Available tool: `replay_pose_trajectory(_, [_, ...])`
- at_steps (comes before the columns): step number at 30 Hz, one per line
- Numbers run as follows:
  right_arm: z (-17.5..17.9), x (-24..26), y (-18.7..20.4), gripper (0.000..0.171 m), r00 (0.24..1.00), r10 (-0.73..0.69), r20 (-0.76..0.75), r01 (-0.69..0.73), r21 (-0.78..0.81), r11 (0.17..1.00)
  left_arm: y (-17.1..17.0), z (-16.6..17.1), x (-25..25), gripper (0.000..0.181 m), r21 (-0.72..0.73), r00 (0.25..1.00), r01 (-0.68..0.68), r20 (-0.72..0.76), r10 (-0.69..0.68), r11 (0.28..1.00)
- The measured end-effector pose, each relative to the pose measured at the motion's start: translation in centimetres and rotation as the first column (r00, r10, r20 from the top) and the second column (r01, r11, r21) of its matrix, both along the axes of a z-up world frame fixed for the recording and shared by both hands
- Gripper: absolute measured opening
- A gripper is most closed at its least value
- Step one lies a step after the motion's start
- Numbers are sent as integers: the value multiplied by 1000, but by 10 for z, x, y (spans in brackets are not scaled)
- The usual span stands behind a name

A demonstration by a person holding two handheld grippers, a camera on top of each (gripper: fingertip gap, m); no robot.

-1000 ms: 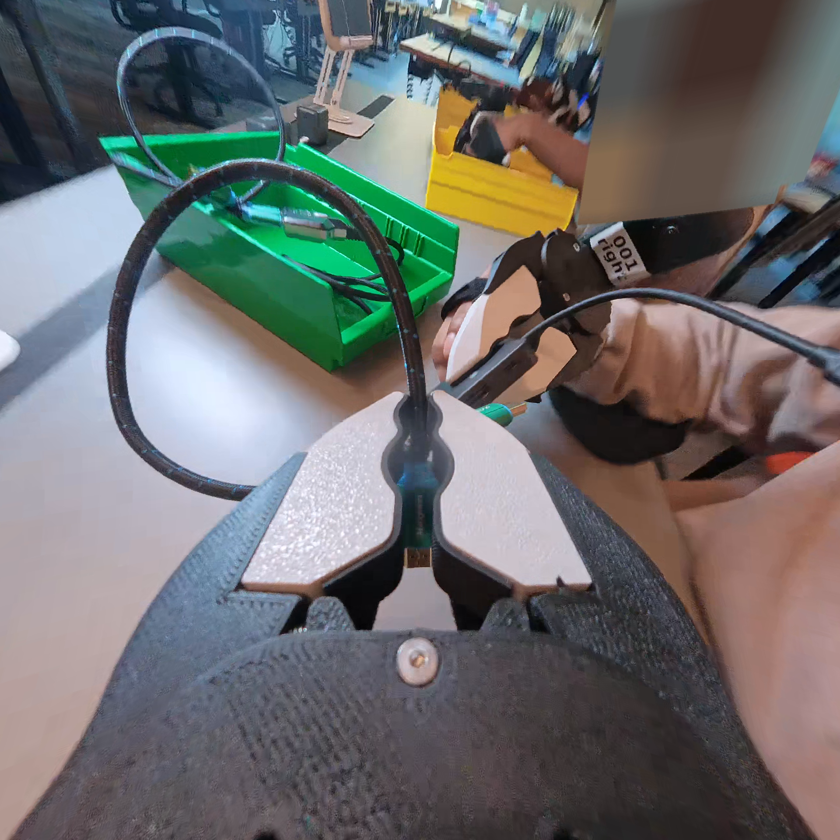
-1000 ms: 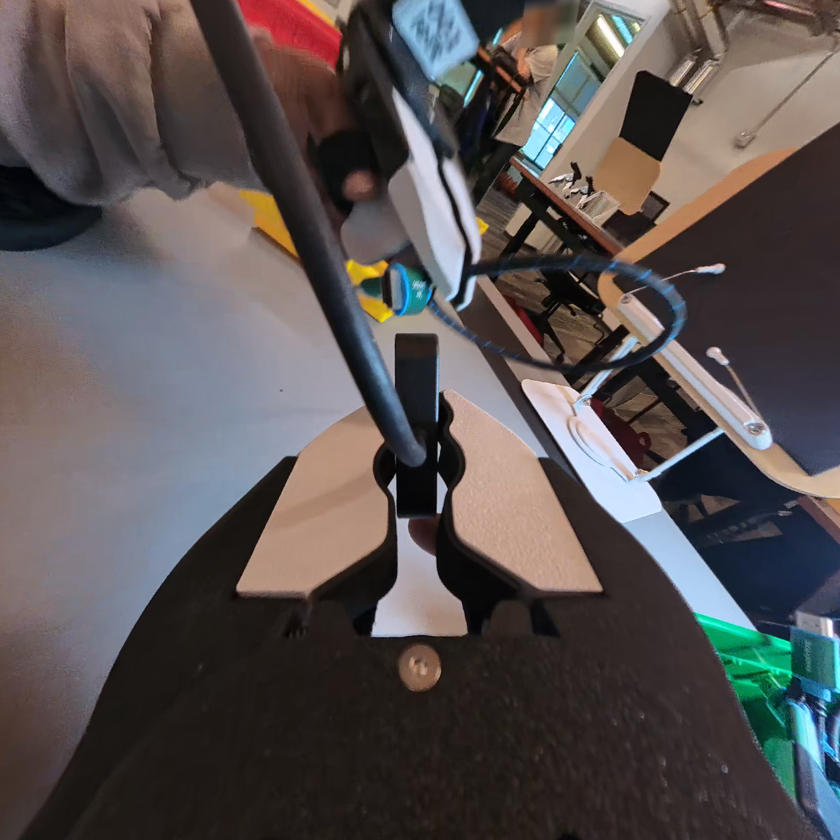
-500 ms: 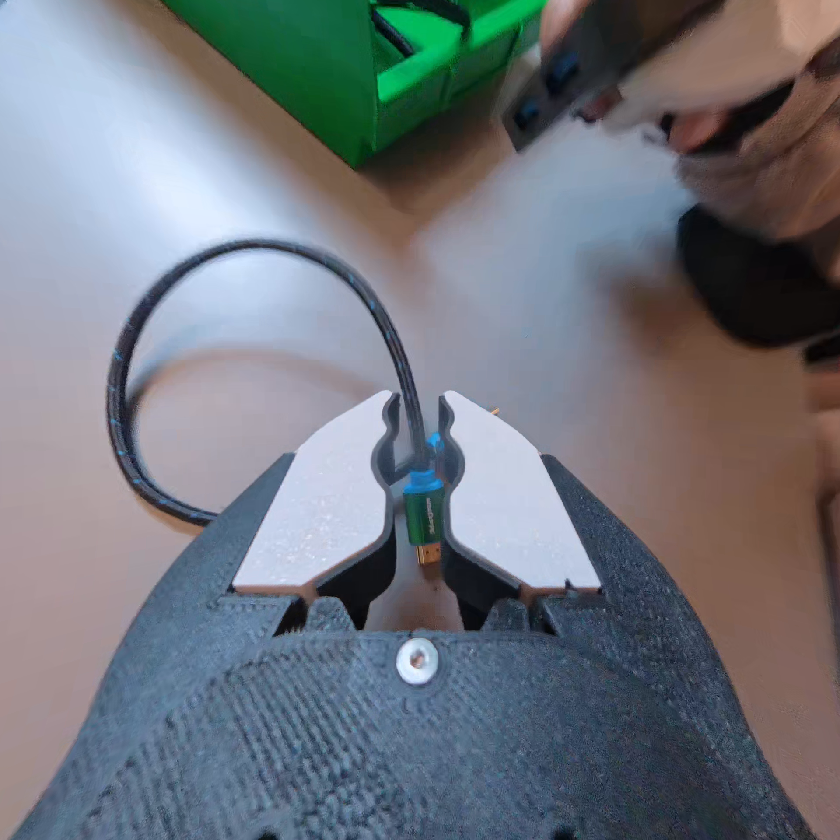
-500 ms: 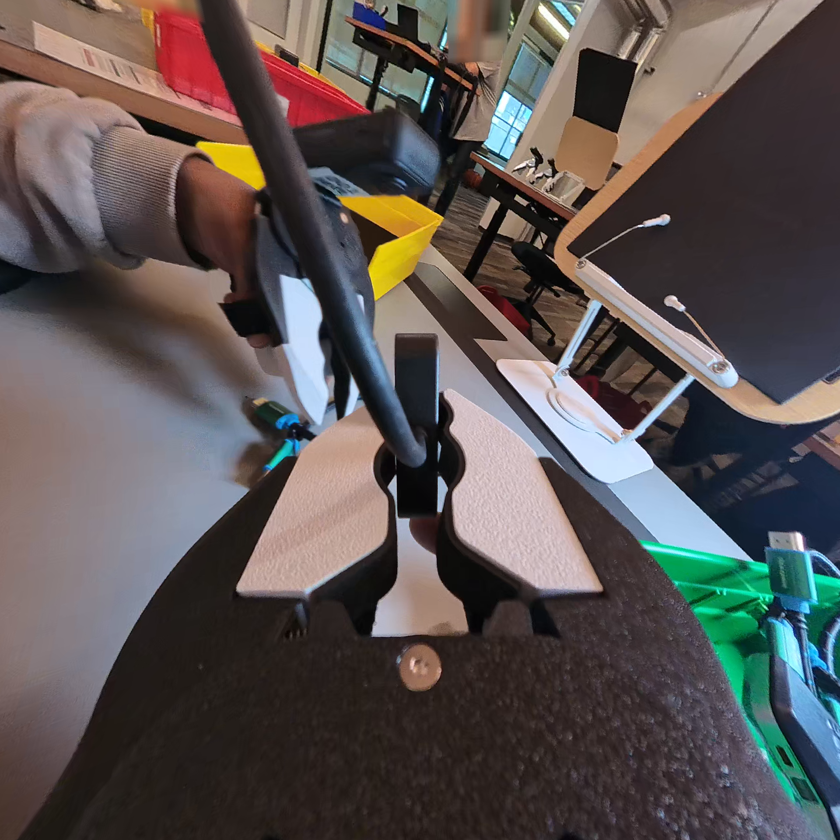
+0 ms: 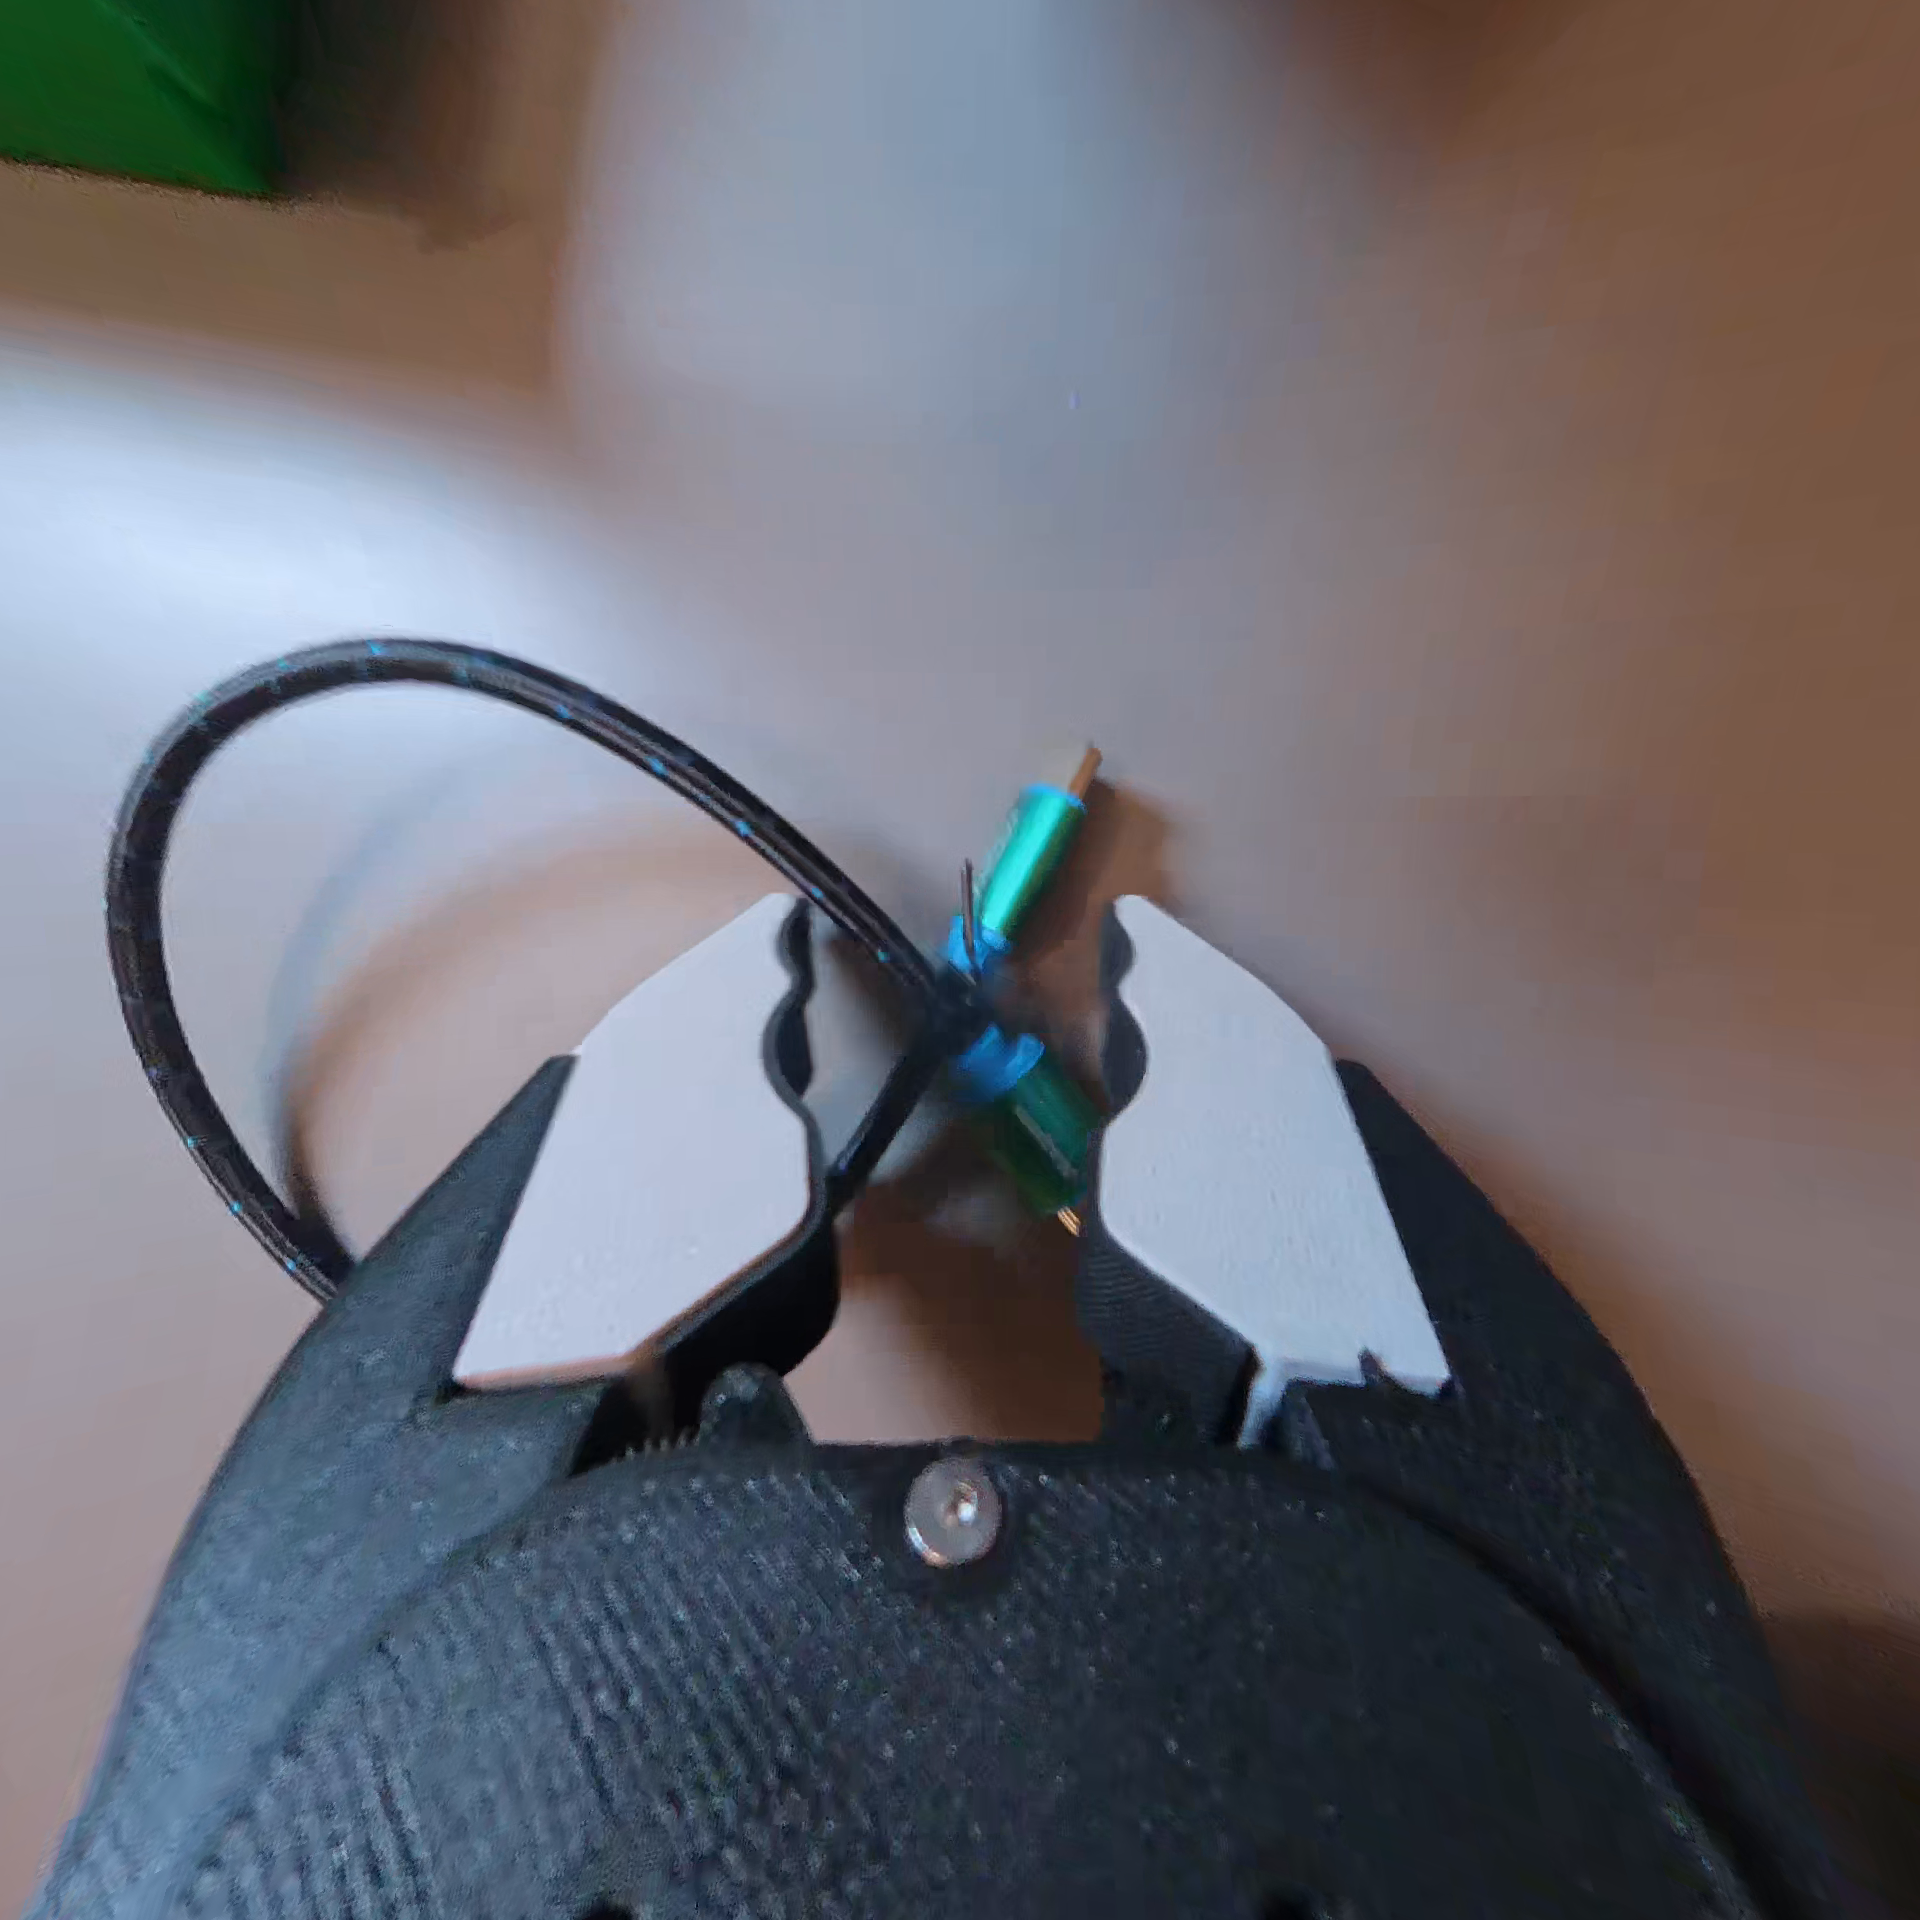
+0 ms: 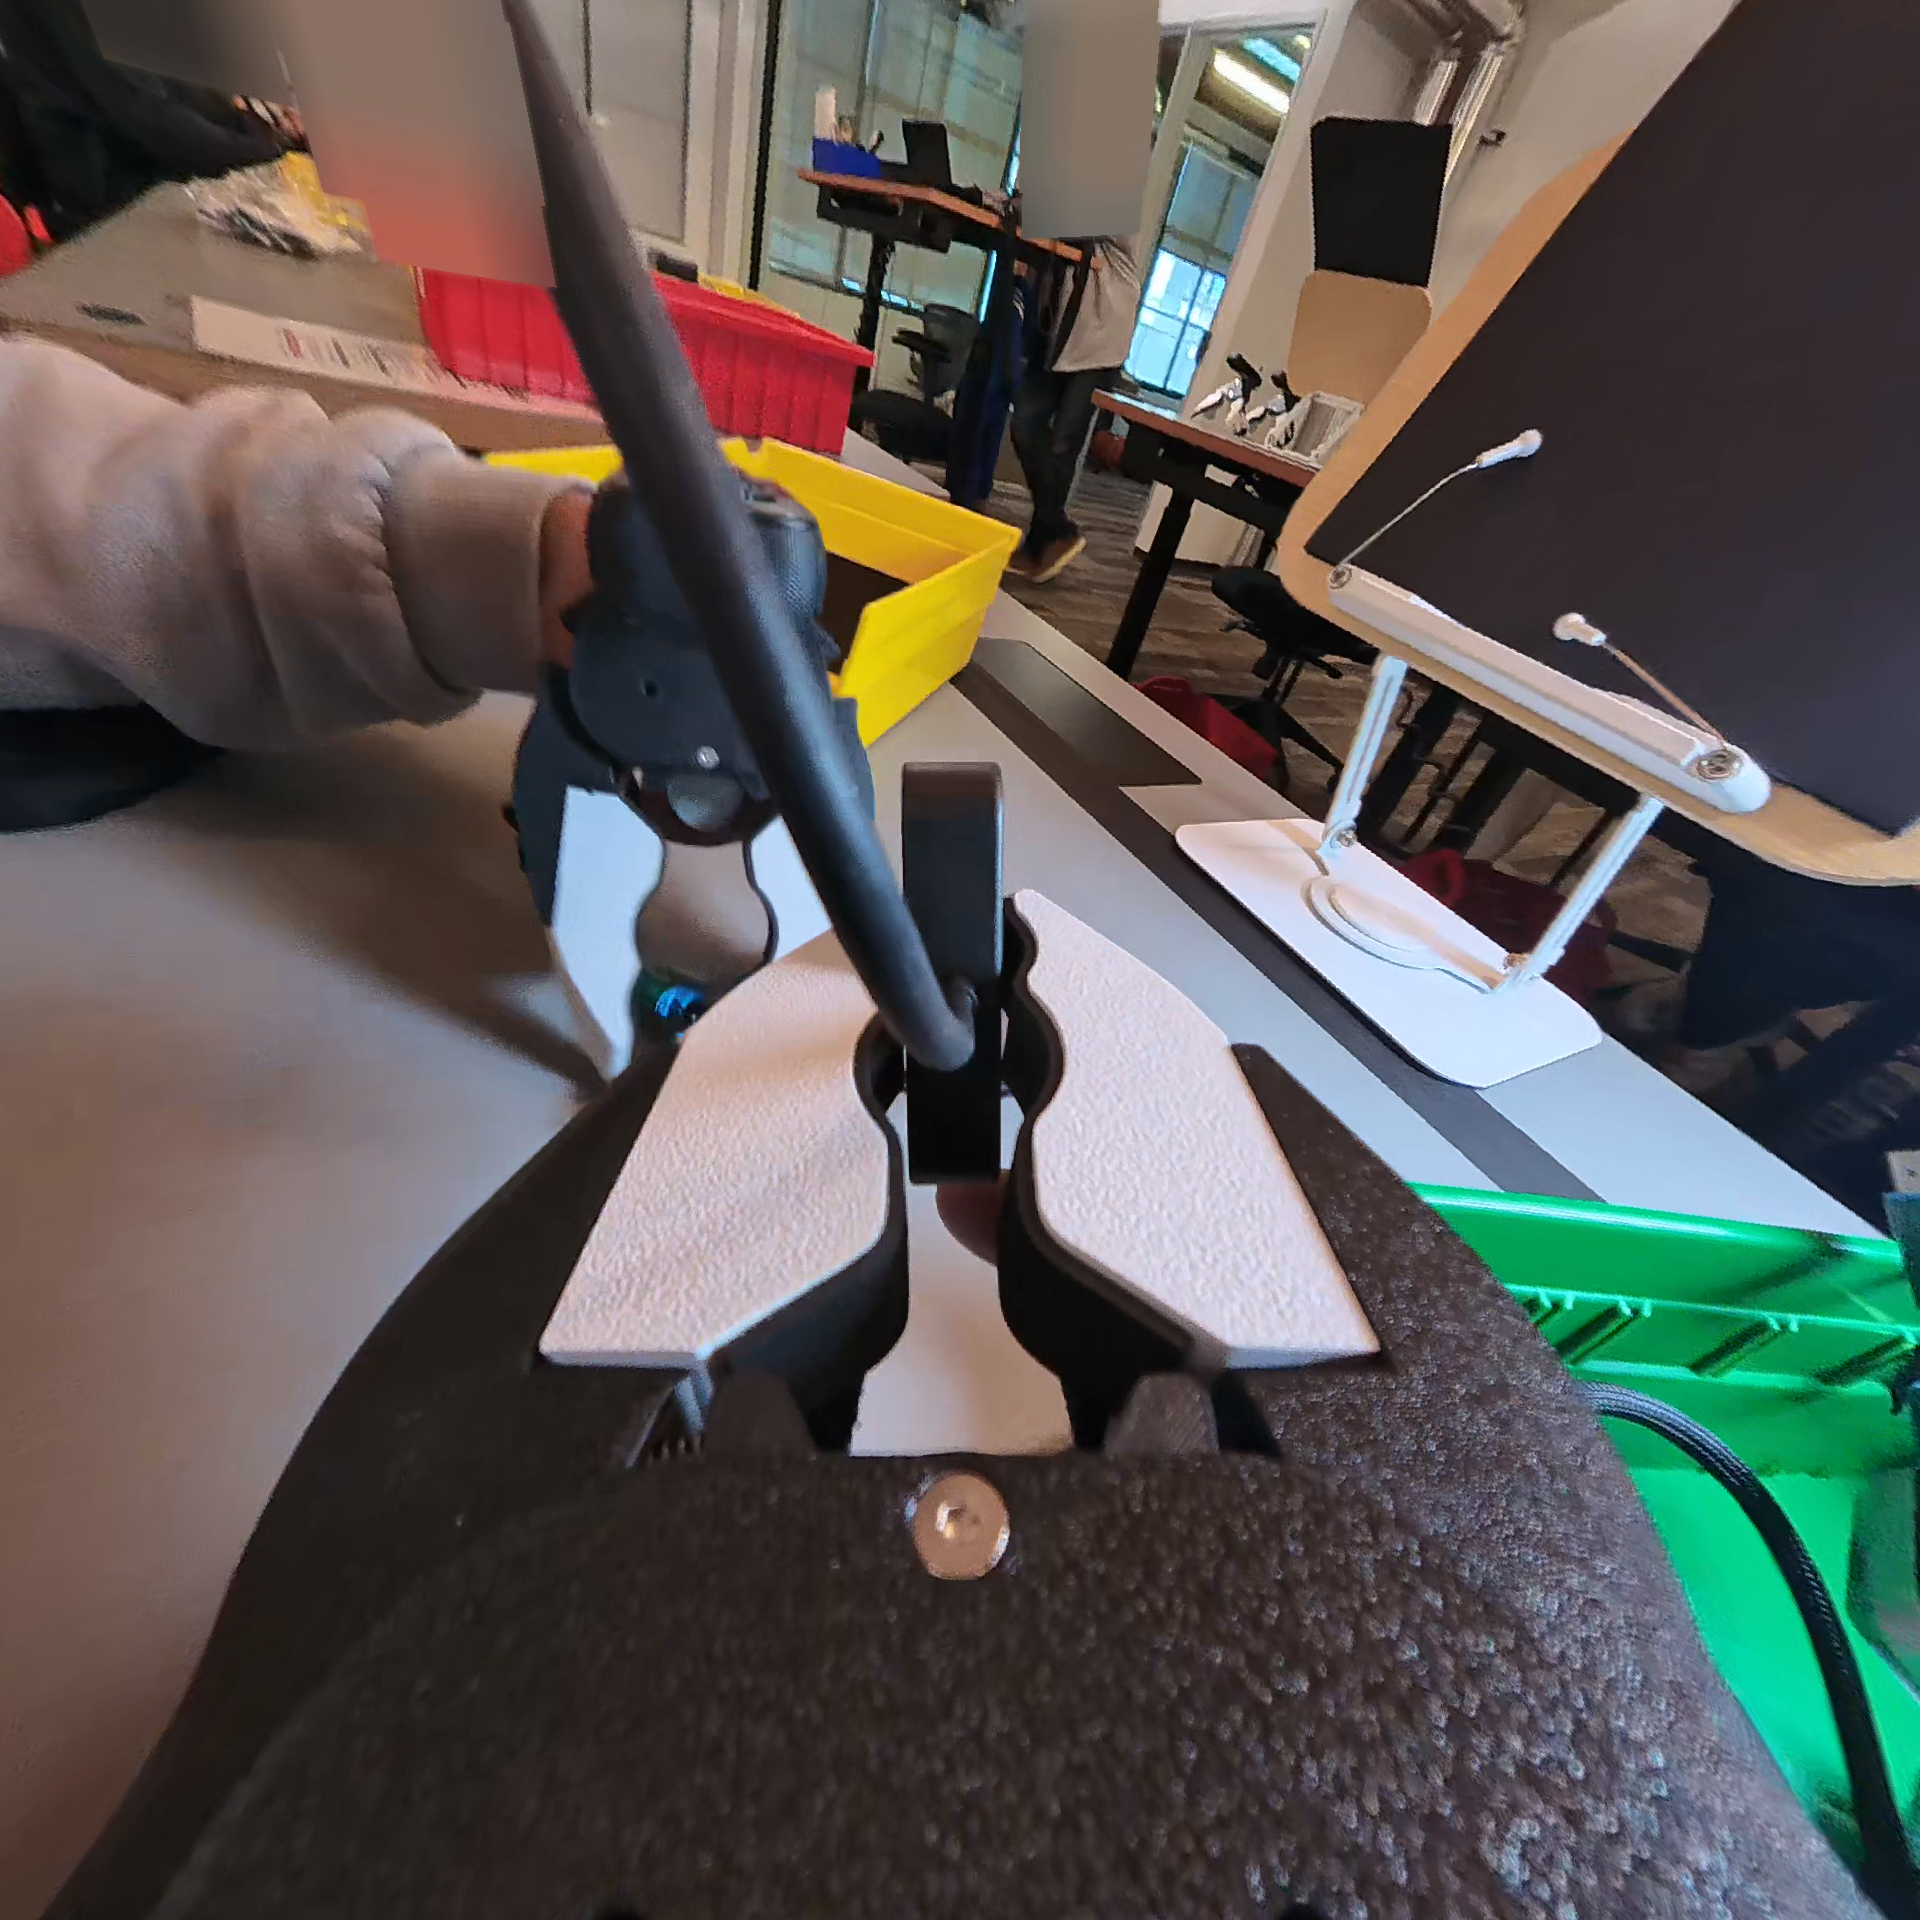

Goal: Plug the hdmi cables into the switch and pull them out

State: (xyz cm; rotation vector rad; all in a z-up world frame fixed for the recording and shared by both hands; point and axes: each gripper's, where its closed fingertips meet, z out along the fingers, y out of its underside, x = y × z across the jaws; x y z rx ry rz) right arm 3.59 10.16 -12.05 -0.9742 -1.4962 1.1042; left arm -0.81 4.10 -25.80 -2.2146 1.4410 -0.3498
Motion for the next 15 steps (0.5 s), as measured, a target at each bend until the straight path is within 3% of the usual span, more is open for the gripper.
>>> replay_pose_trajectory(1, [3, 2, 1, 14, 1000, 7, -13, -7, -21, 1000, 5, 0, 1, 41, 21, 1000, 1, 1, -1, 1000])
replay_pose_trajectory(5, [6, 6, 6, 14, 999, 21, -37, -23, -66, 998, 15, 1, -7, 27, 88, 997, -49, -48, 54, 995])
replay_pose_trajectory(7, [5, 7, 8, 14, 999, 9, -31, -10, -39, 999, 27, 13, -20, 21, 173, 985, -139, -75, 154, 975])
replay_pose_trajectory(9, [5, 7, 8, 14, 1000, -11, -23, 11, 9, 1000, 40, 40, -31, 18, 240, 957, -285, 16, 290, 928])
replay_pose_trajectory(12, [-3, 3, 8, 14, 997, -80, 19, 75, 168, 983, 43, 79, -42, 16, 279, 911, -413, 136, 390, 867])
replay_pose_trajectory(15, [-21, -6, 1, 14, 987, -141, 74, 102, 384, 918, 39, 94, -42, 16, 335, 901, -432, 116, 419, 837])
